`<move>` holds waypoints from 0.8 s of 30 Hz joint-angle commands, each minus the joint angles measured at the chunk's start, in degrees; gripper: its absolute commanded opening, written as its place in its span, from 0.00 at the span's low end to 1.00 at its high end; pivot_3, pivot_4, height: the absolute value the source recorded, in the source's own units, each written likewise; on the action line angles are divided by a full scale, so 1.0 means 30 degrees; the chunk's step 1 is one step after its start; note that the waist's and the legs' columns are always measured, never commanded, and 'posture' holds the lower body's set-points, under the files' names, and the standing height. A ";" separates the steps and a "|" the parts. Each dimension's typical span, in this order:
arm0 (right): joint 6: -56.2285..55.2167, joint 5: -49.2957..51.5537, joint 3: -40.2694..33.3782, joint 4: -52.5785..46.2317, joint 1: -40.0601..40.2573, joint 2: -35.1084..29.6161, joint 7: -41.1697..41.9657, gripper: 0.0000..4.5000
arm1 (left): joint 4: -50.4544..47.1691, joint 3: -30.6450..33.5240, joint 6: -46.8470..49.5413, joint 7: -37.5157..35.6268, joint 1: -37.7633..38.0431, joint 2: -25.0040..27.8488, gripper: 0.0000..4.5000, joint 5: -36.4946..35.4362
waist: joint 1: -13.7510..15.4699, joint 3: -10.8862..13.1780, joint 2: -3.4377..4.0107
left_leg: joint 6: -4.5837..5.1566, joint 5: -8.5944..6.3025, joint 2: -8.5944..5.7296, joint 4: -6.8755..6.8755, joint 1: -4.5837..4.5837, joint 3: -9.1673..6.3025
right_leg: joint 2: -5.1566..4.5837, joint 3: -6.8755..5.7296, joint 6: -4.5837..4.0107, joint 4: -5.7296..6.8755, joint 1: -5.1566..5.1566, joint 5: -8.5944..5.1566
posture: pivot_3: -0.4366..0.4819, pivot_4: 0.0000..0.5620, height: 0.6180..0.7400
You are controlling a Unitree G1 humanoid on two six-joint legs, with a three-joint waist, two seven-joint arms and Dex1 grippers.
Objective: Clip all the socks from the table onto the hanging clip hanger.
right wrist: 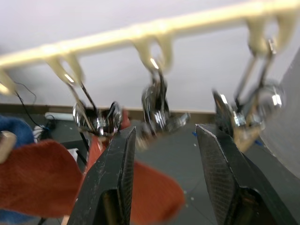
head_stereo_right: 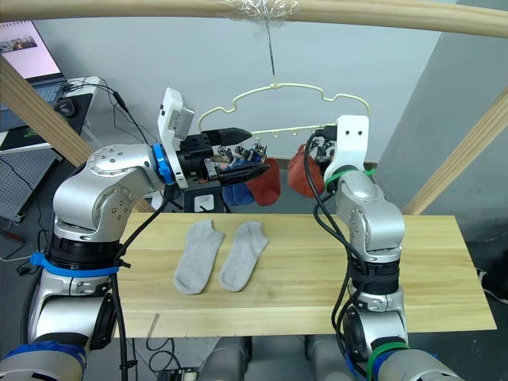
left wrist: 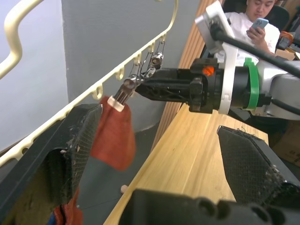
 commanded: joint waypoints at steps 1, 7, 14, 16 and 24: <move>-0.0309 0.0180 -0.0009 -0.0259 -0.0242 -0.0081 0.0121 0.46 | -0.0715 0.0374 -0.0175 0.0165 -0.0050 0.0028 1.00 -0.0066 | 0.0006 0.0000 0.0000 | 0.0000 0.0000 0.0000 0.0000 0.0000 0.0000 | 0.0000 0.0001 0.0000 0.0000 0.0000 0.0000 | 0.60 0.37 1.00; -0.0323 0.0246 0.0035 -0.0084 -0.0373 -0.0098 0.0101 0.46 | -0.0818 0.0385 -0.0169 0.0309 0.0043 0.0012 1.00 -0.0093 | 0.0012 0.0000 0.0000 | 0.0001 0.0000 0.0000 0.0000 0.0001 0.0000 | 0.0000 0.0000 0.0000 0.0003 0.0000 0.0000 | 0.60 0.37 1.00; -0.0700 0.0227 0.0093 0.0575 -0.0795 -0.0146 0.0145 0.46 | -0.0684 0.0311 -0.0323 0.0514 0.0016 -0.0082 1.00 0.0022 | 0.0018 0.0000 0.0000 | 0.0000 0.0000 0.0000 0.0000 0.0001 0.0001 | 0.0000 0.0000 -0.0001 0.0006 0.0000 0.0000 | 0.61 0.36 1.00; -0.0915 0.0199 0.0144 0.0925 -0.1001 -0.0171 0.0187 0.46 | -0.0696 0.0319 -0.0326 0.0585 0.0015 -0.0106 1.00 0.0041 | 0.0040 0.0000 0.0000 | 0.0000 0.0000 0.0000 0.0002 0.0001 0.0001 | 0.0000 0.0001 -0.0001 0.0009 -0.0001 0.0001 | 0.61 0.36 1.00; -0.1651 0.0048 0.0152 0.2018 -0.1582 -0.0545 0.0215 0.46 | -0.0858 0.0425 -0.0268 0.0818 0.0136 0.0025 1.00 0.0014 | 0.0091 0.0000 0.0000 | -0.0001 0.0001 -0.0001 0.0002 0.0001 0.0002 | 0.0000 0.0000 -0.0002 0.0008 -0.0002 0.0001 | 0.62 0.35 1.00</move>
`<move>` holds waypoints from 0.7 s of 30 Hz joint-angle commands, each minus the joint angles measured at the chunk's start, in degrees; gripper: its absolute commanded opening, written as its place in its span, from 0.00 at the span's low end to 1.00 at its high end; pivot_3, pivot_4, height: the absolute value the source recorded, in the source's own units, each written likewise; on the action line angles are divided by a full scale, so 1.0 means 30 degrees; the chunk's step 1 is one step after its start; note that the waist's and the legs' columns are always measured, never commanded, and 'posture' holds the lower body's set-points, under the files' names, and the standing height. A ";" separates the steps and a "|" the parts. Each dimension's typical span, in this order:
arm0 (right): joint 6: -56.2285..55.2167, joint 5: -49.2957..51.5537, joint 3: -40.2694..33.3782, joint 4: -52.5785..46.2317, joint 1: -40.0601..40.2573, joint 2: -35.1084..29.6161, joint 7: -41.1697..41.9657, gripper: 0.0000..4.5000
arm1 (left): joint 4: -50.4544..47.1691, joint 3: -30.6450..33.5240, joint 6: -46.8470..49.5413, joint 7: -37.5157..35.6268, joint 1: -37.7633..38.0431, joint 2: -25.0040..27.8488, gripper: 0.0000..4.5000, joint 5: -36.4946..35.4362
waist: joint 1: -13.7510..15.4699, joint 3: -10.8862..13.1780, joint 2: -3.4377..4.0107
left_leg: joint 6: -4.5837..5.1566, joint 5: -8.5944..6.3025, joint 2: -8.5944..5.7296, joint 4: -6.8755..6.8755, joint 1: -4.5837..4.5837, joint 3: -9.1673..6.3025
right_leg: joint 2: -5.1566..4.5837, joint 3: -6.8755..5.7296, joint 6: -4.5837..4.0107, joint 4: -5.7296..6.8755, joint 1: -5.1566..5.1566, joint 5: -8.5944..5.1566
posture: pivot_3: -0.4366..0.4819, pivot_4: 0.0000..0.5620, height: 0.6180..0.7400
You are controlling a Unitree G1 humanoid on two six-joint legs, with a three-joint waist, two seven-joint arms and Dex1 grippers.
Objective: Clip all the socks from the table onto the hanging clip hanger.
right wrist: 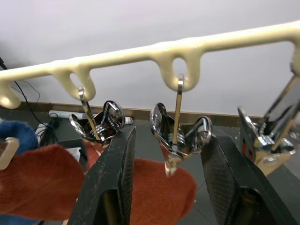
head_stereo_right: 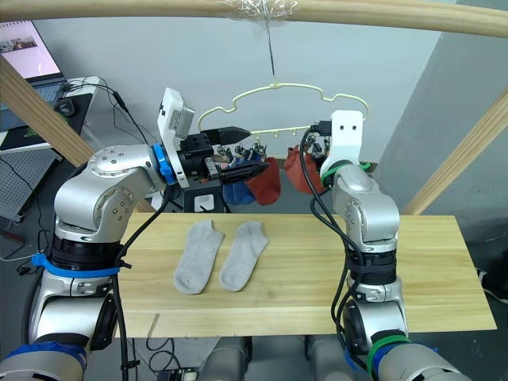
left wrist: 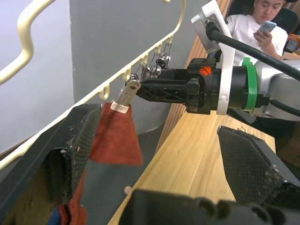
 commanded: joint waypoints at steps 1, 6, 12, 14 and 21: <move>-0.0779 -0.0003 -0.0033 -0.0078 -0.0645 -0.0238 0.0084 0.46 | -0.0817 0.0414 -0.0232 0.0073 -0.0046 0.0104 1.00 -0.0009 | 0.0010 0.0000 0.0000 | 0.0000 0.0000 0.0000 0.0000 0.0000 0.0000 | 0.0000 0.0000 0.0000 0.0001 -0.0001 0.0000 | 0.62 0.35 1.00; -0.1273 -0.0029 -0.0066 0.0776 -0.1200 -0.0427 0.0050 0.46 | -0.0782 0.0425 -0.0291 0.0203 -0.0022 0.0058 1.00 0.0020 | 0.0027 0.0000 0.0000 | -0.0001 0.0001 0.0000 0.0000 0.0001 -0.0001 | 0.0001 -0.0001 0.0000 0.0006 -0.0002 0.0001 | 0.62 0.35 1.00; -0.1645 -0.0050 -0.0030 0.1303 -0.1383 -0.0503 0.0027 0.46 | -0.0861 0.0435 -0.0296 0.0378 0.0058 0.0026 1.00 0.0028 | 0.0075 0.0000 0.0000 | -0.0001 0.0000 0.0000 0.0000 0.0000 0.0002 | 0.0000 0.0000 -0.0001 0.0004 -0.0003 0.0000 | 0.63 0.35 1.00; -0.1721 -0.0020 -0.0060 0.1421 -0.1495 -0.0483 0.0001 0.46 | -0.0908 0.0433 -0.0293 0.0449 0.0087 0.0020 1.00 0.0019 | 0.0084 0.0000 0.0000 | -0.0001 0.0001 0.0000 0.0000 0.0000 0.0002 | 0.0000 0.0001 0.0000 0.0005 -0.0003 0.0001 | 0.63 0.35 1.00; -0.1913 0.0067 -0.0067 0.1729 -0.1812 -0.0329 -0.0061 0.46 | -0.0937 0.0424 -0.0310 0.0546 0.0116 0.0017 1.00 -0.0022 | 0.0116 0.0000 0.0000 | -0.0001 0.0001 0.0001 0.0001 0.0000 0.0002 | 0.0000 0.0000 -0.0001 0.0006 -0.0003 0.0001 | 0.63 0.35 1.00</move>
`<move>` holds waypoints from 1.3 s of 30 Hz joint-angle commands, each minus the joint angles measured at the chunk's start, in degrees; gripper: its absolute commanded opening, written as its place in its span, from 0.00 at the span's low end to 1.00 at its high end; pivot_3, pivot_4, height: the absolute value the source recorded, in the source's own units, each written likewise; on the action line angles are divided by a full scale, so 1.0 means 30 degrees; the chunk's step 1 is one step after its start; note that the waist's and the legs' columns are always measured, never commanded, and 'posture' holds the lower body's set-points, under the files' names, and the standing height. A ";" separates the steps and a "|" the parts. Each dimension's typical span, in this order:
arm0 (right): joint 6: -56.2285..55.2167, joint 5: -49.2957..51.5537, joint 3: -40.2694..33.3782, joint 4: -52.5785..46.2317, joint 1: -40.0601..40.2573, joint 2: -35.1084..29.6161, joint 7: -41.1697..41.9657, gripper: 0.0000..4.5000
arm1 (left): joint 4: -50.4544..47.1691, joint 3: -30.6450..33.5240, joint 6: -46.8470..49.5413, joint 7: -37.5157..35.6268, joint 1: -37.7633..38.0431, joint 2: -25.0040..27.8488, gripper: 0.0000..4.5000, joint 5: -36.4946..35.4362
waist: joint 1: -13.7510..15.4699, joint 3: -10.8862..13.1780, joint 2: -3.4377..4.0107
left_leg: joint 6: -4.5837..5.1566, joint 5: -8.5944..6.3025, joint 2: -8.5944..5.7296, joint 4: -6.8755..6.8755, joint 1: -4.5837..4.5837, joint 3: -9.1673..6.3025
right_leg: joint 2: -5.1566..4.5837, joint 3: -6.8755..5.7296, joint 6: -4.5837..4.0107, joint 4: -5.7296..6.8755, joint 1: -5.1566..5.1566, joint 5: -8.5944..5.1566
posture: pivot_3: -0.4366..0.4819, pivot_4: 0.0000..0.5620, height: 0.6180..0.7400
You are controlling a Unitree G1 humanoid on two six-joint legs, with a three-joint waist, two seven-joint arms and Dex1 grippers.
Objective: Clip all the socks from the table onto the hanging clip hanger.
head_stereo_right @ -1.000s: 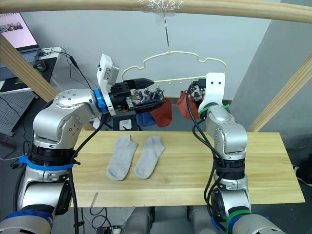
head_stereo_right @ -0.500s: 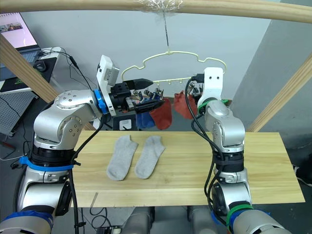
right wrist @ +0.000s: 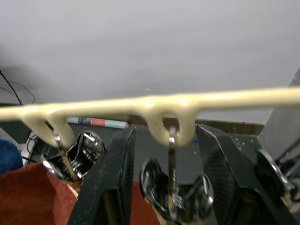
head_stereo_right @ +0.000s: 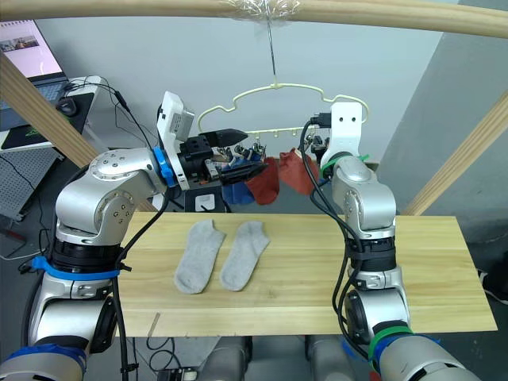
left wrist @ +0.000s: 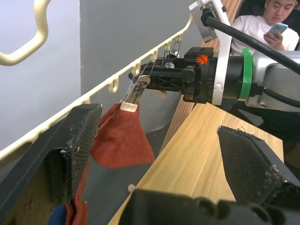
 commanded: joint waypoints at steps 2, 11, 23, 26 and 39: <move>-0.0493 0.0048 0.0032 -0.0410 -0.0544 -0.0045 0.0039 0.46 | -0.0778 0.0423 -0.0305 0.0068 -0.0128 0.0011 1.00 -0.0010 | 0.0028 0.0000 0.0000 | 0.0000 0.0000 0.0000 0.0000 0.0000 0.0000 | 0.0000 0.0000 0.0000 0.0001 0.0000 0.0000 | 0.63 0.35 1.00; -0.0396 0.0008 -0.0035 -0.0477 -0.0442 -0.0070 -0.0056 0.34 | -0.0793 0.0434 -0.0299 0.0137 -0.0110 0.0000 1.00 0.0000 | 0.0208 0.0000 0.0000 | 0.0000 0.0000 0.0000 0.0000 0.0000 0.0000 | 0.0000 0.0000 -0.0001 0.0001 -0.0001 0.0000 | 0.63 0.35 1.00; -0.0193 -0.0165 0.0007 -0.0463 -0.0473 -0.0338 -0.0205 0.34 | -0.0688 0.0429 -0.0282 0.0157 -0.0237 -0.0007 1.00 0.0012 | 0.0265 0.0000 0.0000 | -0.0001 0.0000 0.0000 0.0001 0.0000 0.0001 | 0.0000 -0.0001 -0.0001 0.0001 -0.0001 0.0000 | 0.63 0.35 1.00; 0.0328 -0.0253 0.0017 -0.0947 -0.0186 -0.0479 -0.0301 0.34 | -0.0665 0.0413 -0.0311 0.0162 -0.0242 -0.0012 1.00 0.0043 | 0.0277 0.0000 0.0000 | -0.0001 0.0000 -0.0001 0.0001 0.0000 0.0000 | 0.0000 -0.0001 -0.0001 0.0001 -0.0001 0.0000 | 0.63 0.35 1.00; 0.2334 0.0082 -0.0303 -0.2907 0.0231 0.0990 -0.0847 0.34 | -0.0439 0.0338 -0.0390 0.0125 -0.0358 -0.0255 1.00 0.0190 | 0.0257 0.0000 0.0000 | -0.0001 0.0001 0.0000 0.0007 0.0000 0.0001 | 0.0001 0.0001 -0.0001 0.0011 -0.0007 0.0001 | 0.61 0.37 1.00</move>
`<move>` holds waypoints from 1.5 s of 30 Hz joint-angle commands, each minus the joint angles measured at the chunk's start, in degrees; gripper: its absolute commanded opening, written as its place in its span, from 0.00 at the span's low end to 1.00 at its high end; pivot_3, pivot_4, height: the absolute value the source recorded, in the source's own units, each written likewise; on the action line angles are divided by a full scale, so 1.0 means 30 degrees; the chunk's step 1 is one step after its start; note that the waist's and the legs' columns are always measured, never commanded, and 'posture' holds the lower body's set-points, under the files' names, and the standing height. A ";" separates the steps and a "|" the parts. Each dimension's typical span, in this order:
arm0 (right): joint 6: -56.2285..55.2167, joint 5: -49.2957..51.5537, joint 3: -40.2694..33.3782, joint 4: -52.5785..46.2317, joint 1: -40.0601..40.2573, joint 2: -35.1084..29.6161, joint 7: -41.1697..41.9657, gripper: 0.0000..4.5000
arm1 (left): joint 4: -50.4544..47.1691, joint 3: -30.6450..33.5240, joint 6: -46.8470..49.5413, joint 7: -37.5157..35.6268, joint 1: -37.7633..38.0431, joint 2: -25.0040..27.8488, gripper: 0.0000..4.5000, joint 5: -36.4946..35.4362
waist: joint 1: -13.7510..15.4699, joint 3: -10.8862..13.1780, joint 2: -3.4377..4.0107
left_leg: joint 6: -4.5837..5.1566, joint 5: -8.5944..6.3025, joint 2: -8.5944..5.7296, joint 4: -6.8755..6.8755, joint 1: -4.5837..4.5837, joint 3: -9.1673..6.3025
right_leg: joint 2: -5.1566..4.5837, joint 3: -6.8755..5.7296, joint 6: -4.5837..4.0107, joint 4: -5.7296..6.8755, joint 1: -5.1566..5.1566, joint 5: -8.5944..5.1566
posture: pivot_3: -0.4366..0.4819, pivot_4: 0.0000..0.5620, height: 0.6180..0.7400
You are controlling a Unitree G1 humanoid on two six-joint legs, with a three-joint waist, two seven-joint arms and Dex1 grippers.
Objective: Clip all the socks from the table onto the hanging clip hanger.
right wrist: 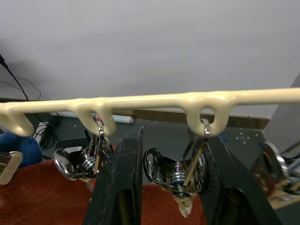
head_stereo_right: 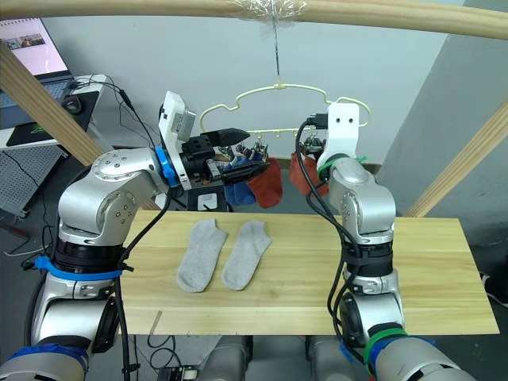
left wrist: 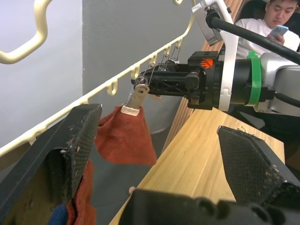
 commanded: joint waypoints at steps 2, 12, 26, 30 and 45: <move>-0.0051 0.0227 -0.0214 -0.0622 -0.0336 0.0136 -0.0087 0.34 | -0.0466 0.0374 -0.0305 0.0079 -0.0322 0.0061 1.00 0.0134 | -0.0002 0.0000 0.0000 | 0.0000 0.0000 0.0000 0.0000 0.0000 0.0000 | 0.0000 0.0000 0.0000 0.0000 0.0000 0.0000 | 0.61 0.36 1.00; -0.0421 -0.0127 -0.0174 -0.0093 -0.0440 -0.0228 -0.0067 0.30 | -0.0568 0.0476 -0.0254 0.0173 -0.0255 0.0010 1.00 0.0260 | 0.0004 0.0000 0.0000 | 0.0000 0.0000 0.0000 -0.0001 0.0000 0.0000 | 0.0000 -0.0001 0.0000 -0.0002 0.0000 0.0000 | 0.62 0.36 1.00; -0.0604 -0.0327 -0.0304 -0.0016 -0.0502 -0.0471 -0.0382 0.04 | -0.0616 0.0120 -0.0253 -0.0092 0.0194 0.0170 1.00 0.0520 | -0.0001 0.0000 0.0000 | 0.0000 0.0000 0.0000 -0.0001 0.0000 0.0000 | 0.0000 -0.0001 0.0000 -0.0001 0.0000 0.0000 | 0.61 0.36 1.00; -0.0595 -0.0283 -0.0337 -0.0011 -0.0560 -0.0440 -0.0411 0.04 | -0.0610 0.0027 -0.0298 -0.0474 0.0569 0.0438 1.00 0.0657 | -0.0006 0.0000 0.0000 | 0.0000 0.0000 0.0000 -0.0001 0.0000 0.0000 | 0.0000 0.0000 0.0000 -0.0001 0.0000 0.0000 | 0.61 0.35 1.00; 0.0142 -0.0168 -0.0294 -0.0619 -0.0429 -0.0236 -0.0450 0.04 | 0.0982 -0.2657 -0.3442 -0.0882 0.4783 0.1310 1.00 0.4317 | -0.0027 -0.0002 0.0004 | 0.0000 0.0000 0.0004 -0.0005 0.0000 0.0004 | 0.0000 0.0005 -0.0001 0.0001 -0.0007 0.0000 | 0.58 0.36 1.00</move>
